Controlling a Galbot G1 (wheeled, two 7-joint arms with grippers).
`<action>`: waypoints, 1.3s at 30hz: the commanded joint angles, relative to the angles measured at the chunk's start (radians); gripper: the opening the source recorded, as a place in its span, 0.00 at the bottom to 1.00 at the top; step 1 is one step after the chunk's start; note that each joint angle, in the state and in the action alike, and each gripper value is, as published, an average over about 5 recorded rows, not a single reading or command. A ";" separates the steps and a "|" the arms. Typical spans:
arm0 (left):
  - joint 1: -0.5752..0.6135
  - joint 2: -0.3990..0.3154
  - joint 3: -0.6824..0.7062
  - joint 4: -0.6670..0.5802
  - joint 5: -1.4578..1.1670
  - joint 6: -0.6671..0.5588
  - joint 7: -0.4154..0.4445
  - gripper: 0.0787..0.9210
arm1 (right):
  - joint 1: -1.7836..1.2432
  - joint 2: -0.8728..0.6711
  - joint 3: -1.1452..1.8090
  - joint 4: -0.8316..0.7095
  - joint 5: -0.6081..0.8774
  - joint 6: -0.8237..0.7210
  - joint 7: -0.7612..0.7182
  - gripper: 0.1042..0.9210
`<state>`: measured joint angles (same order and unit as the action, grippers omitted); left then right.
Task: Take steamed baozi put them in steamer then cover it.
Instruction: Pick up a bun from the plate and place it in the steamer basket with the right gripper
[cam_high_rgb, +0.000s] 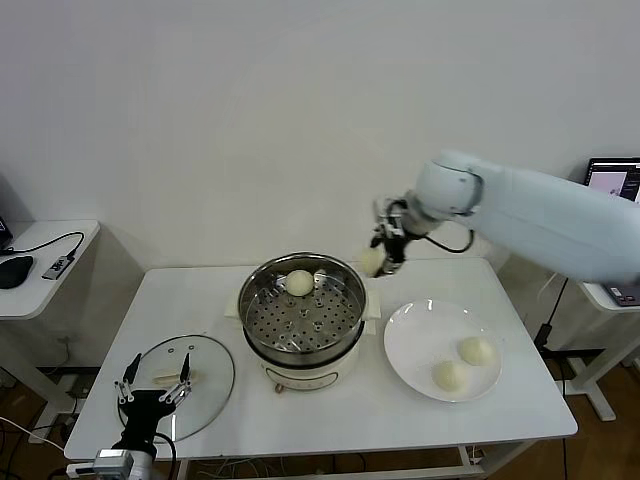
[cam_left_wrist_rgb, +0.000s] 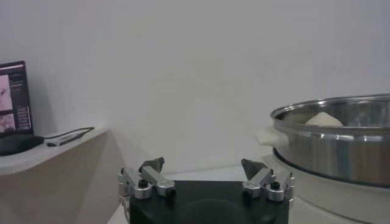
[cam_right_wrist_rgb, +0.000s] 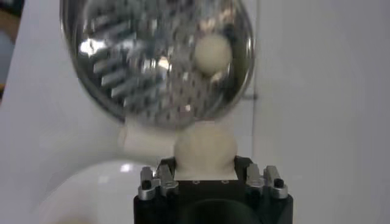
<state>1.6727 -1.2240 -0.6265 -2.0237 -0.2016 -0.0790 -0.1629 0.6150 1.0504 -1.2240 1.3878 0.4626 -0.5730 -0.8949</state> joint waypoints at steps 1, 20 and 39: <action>-0.004 -0.006 0.000 -0.002 0.000 0.000 0.000 0.88 | -0.048 0.270 -0.018 -0.100 0.125 -0.117 0.078 0.60; 0.003 -0.010 -0.007 -0.001 -0.007 -0.014 0.000 0.88 | -0.197 0.469 -0.013 -0.311 0.099 -0.153 0.169 0.60; -0.002 -0.007 -0.007 0.007 -0.007 -0.020 0.000 0.88 | -0.156 0.384 0.017 -0.258 0.033 -0.132 0.061 0.85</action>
<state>1.6700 -1.2331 -0.6308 -2.0159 -0.2082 -0.0983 -0.1629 0.4243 1.4765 -1.2205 1.0919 0.5162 -0.7104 -0.7672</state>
